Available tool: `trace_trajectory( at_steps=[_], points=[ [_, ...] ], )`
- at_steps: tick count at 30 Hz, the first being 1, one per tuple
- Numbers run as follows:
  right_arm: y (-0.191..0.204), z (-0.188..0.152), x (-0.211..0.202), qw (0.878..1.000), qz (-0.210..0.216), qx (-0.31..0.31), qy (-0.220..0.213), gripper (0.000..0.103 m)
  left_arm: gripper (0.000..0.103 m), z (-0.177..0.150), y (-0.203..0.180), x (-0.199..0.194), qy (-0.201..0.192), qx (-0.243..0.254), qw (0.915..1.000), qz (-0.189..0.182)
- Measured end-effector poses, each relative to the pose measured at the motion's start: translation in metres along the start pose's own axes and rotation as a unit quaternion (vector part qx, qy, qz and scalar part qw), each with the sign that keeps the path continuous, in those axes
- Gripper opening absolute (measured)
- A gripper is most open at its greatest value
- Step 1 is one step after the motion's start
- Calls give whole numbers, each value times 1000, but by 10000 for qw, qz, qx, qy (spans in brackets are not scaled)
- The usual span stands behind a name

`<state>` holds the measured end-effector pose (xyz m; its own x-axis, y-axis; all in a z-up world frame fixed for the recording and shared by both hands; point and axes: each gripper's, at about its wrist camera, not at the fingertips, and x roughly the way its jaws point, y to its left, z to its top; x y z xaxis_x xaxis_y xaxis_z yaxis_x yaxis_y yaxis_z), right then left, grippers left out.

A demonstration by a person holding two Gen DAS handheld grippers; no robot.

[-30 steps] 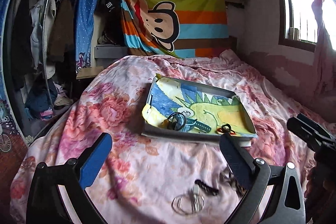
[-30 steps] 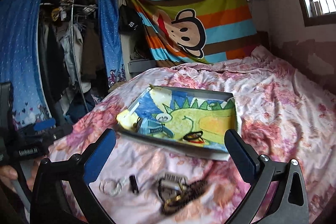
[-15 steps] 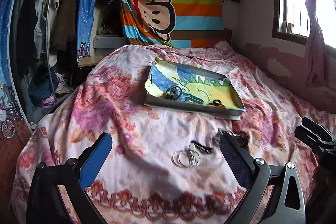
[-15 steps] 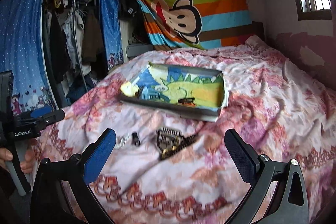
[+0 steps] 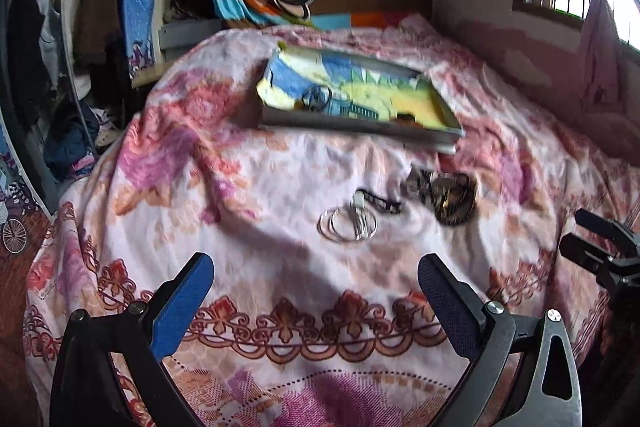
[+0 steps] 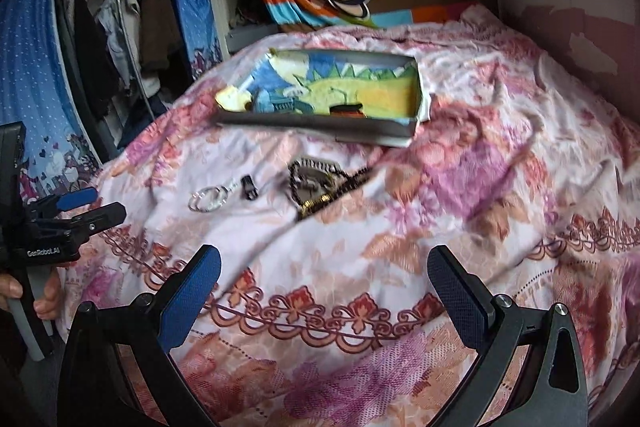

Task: Organize jewelry
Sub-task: 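Withdraw both grippers from the tray back toward the remaining jewelry, then grasp the silver hoop rings with the left gripper while the right grasps the small black beaded piece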

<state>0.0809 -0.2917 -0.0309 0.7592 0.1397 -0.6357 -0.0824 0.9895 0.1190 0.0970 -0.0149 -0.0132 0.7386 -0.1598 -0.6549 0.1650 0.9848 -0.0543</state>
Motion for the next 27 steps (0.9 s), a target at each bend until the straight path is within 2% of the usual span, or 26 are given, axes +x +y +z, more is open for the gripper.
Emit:
trace_trajectory(
  at_steps=[6,13,16,17,20,21,22,27],
  points=[
    [-6,9,20,9989,258,6,400,102,103,3,-1,18,368,160,9992,-50],
    [-8,21,54,9934,853,-166,747,101,102,23,8,52,779,166,9962,-342],
    [-3,25,69,9909,967,-331,881,101,97,30,10,65,912,204,9945,-481],
    [0,26,75,9899,1000,-402,916,100,93,31,10,69,972,223,9937,-516],
    [9,30,87,9869,1155,-607,952,87,81,32,10,84,1232,264,9900,-632],
    [11,30,90,9859,1208,-659,950,80,76,31,10,90,1332,278,9884,-677],
    [15,31,92,9845,1279,-743,945,71,74,31,10,93,1386,293,9874,-705],
    [37,34,104,9735,1621,-1255,1018,44,62,33,7,104,1501,469,9846,-769]
  ],
)
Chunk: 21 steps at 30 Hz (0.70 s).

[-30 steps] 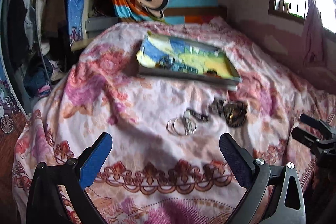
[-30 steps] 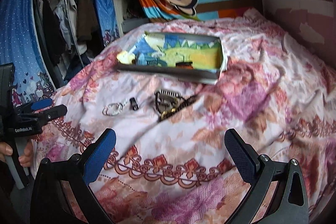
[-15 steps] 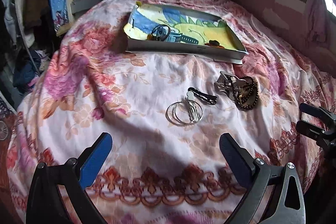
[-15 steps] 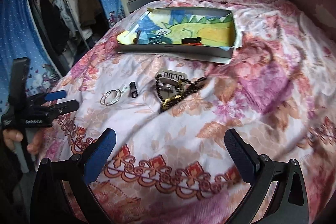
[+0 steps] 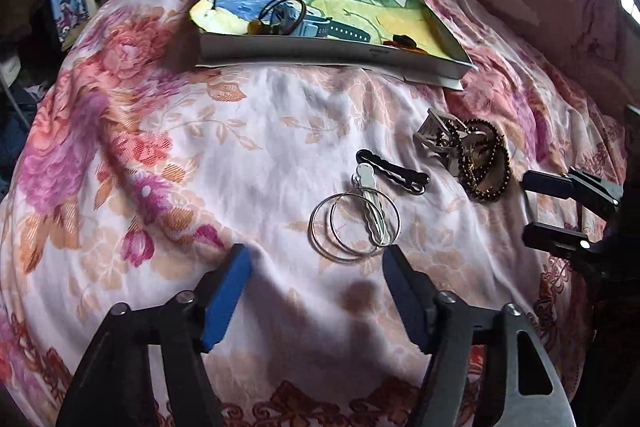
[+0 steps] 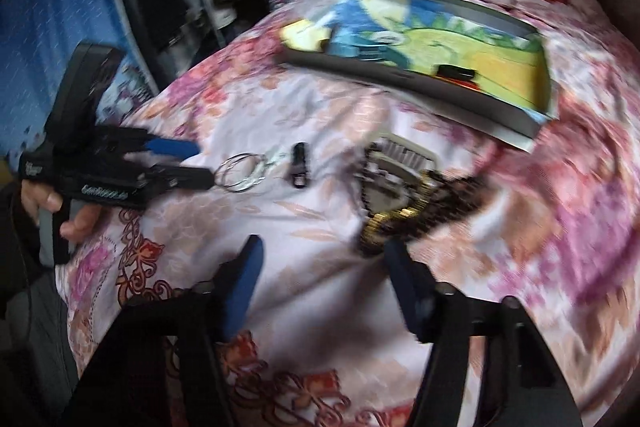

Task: Organize jewelry
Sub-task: 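Grasp the silver hoop rings with the left gripper while the right grasps the small black beaded piece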

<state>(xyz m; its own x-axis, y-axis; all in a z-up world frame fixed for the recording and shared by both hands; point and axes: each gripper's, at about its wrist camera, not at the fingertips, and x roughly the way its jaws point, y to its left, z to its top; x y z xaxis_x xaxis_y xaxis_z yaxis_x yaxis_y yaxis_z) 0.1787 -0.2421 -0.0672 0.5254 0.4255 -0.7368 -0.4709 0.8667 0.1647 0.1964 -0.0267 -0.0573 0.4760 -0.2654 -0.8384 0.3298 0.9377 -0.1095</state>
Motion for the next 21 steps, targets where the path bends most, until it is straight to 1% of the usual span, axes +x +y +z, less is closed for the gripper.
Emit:
trace_trajectory(
  at_steps=[1,5,8,10,13,18,20,21],
  points=[
    [2,2,5,10000,34,-58,49,40,60,2,0,2,15,28,10000,-16],
    [0,11,18,9999,38,-110,128,35,42,8,3,11,139,50,9998,-153],
    [1,18,24,9998,53,-172,102,34,37,13,1,19,215,144,9995,-164],
    [3,21,30,9996,48,-255,108,34,36,17,1,23,256,208,9994,-129],
    [8,26,39,9992,38,-371,145,28,29,20,3,30,339,230,9992,-12],
    [12,33,51,9988,-31,-485,99,28,20,21,4,34,382,303,9987,135],
    [12,35,56,9989,-60,-461,110,28,18,21,4,35,389,292,9987,143],
    [12,35,59,9989,-77,-450,110,28,16,21,4,35,387,287,9987,138]
  ],
)
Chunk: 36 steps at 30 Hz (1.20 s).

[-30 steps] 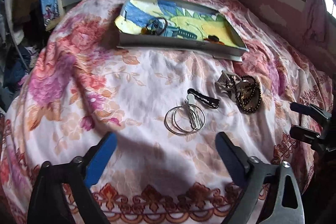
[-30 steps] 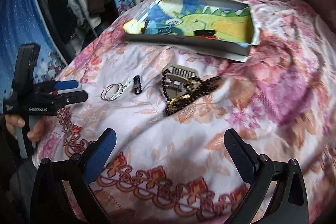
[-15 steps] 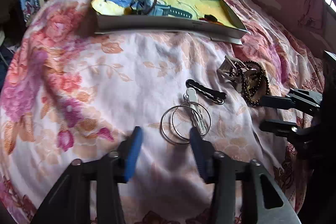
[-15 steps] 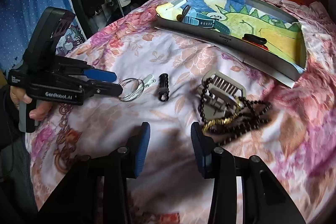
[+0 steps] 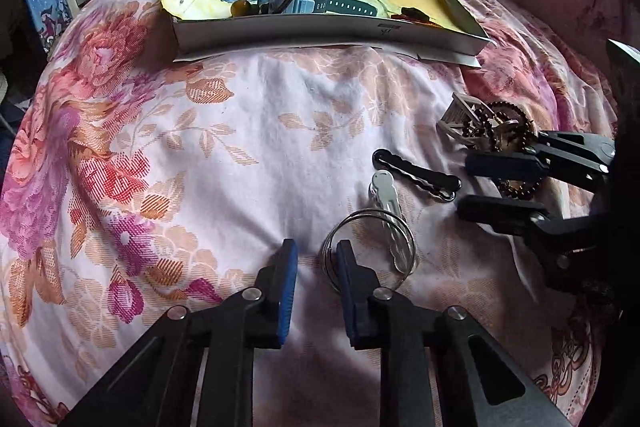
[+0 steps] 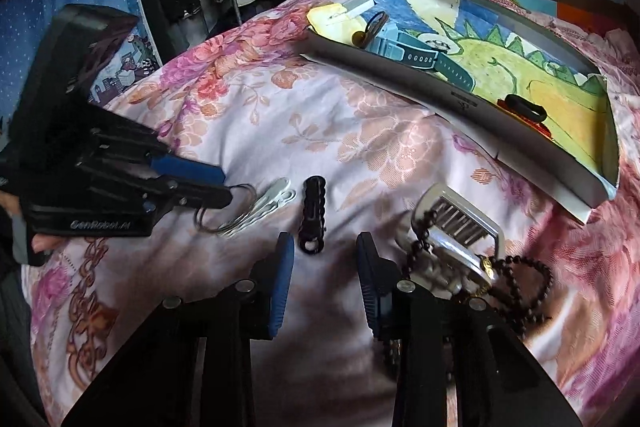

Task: Organize jewelry
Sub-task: 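Grasp the silver hoop rings with the left gripper while the right grasps the small black beaded piece, then carry the hoops into the tray and open the left gripper while the right releases the black piece there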

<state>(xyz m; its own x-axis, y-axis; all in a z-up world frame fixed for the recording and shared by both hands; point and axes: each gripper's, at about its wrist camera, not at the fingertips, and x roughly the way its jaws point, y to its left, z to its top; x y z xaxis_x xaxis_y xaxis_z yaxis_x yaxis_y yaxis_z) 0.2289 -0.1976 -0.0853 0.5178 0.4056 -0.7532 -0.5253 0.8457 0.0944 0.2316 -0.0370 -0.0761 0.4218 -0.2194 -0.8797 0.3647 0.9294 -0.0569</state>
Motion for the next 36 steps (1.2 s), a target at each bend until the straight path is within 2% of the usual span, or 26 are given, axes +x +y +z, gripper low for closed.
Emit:
trace_trajectory(
  at_steps=[2,5,12,18,27,36],
  points=[
    [0,-1,2,10000,-30,25,-16,28,9,0,-3,3,19,36,10000,-8],
    [2,-2,5,9999,-82,16,-65,28,6,-1,-8,5,17,111,9999,52],
    [12,-4,6,9996,-139,-179,-148,12,4,-1,-12,4,-64,113,9998,142],
    [13,-4,1,9991,-221,-194,-293,12,4,-4,-12,0,-222,8,9996,148],
    [2,-4,-21,9961,-212,118,-845,12,3,-3,-8,-18,-750,-174,9967,241],
    [-2,2,-35,9924,-260,255,-1178,12,3,3,0,-41,-1431,-499,9879,314]
  ],
)
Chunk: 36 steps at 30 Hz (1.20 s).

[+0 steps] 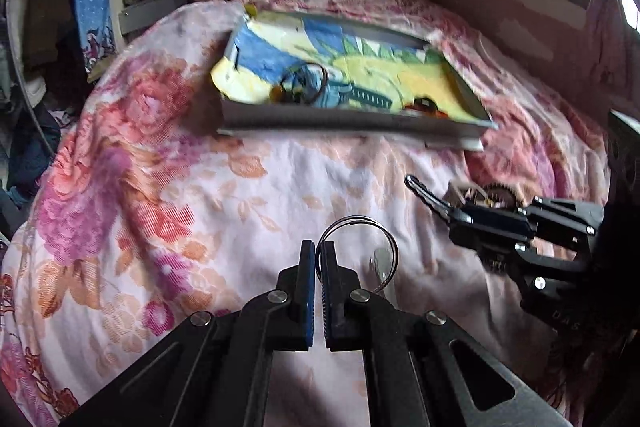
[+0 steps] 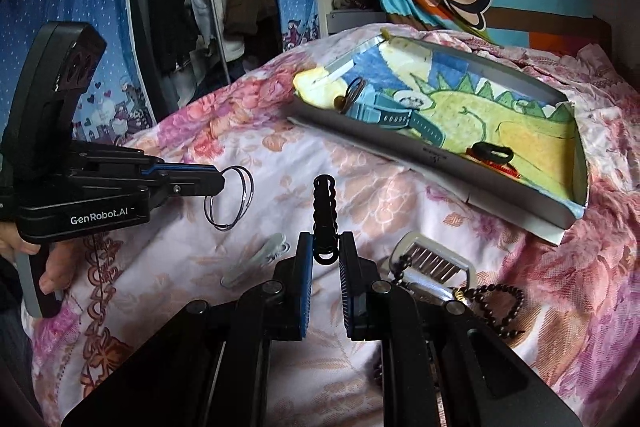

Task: Organize jewelry
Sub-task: 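Carry the hoops into the tray and open the left gripper while the right releases the black piece there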

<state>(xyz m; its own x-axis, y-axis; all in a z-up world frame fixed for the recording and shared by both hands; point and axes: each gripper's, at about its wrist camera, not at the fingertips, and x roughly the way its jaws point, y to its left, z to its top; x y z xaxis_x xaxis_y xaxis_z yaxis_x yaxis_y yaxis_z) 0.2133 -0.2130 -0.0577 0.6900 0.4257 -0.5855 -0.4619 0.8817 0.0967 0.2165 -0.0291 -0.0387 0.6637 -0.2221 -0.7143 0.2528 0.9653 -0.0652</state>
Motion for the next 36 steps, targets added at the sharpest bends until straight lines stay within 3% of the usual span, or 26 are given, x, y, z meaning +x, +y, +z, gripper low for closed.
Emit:
trace_trajectory(
  at_steps=[5,8,16,24,31,36],
  points=[
    [-12,14,-18,9993,-170,176,-294,12,3,8,0,-7,-383,-148,9991,-102],
    [-30,24,-30,9977,-374,337,-457,12,3,16,-2,-3,-414,-349,9982,-259],
    [-108,44,-42,9883,-925,1046,-610,12,3,77,-32,11,-745,-653,9939,-477],
    [-165,38,-3,9821,-1109,1519,-113,12,3,132,-61,68,-394,-830,9946,-484],
    [-177,33,19,9825,-1077,1510,181,12,3,145,-78,116,35,-688,9974,-196],
    [-178,29,22,9819,-1063,1542,268,12,3,144,-84,133,228,-698,9970,-228]
  ],
)
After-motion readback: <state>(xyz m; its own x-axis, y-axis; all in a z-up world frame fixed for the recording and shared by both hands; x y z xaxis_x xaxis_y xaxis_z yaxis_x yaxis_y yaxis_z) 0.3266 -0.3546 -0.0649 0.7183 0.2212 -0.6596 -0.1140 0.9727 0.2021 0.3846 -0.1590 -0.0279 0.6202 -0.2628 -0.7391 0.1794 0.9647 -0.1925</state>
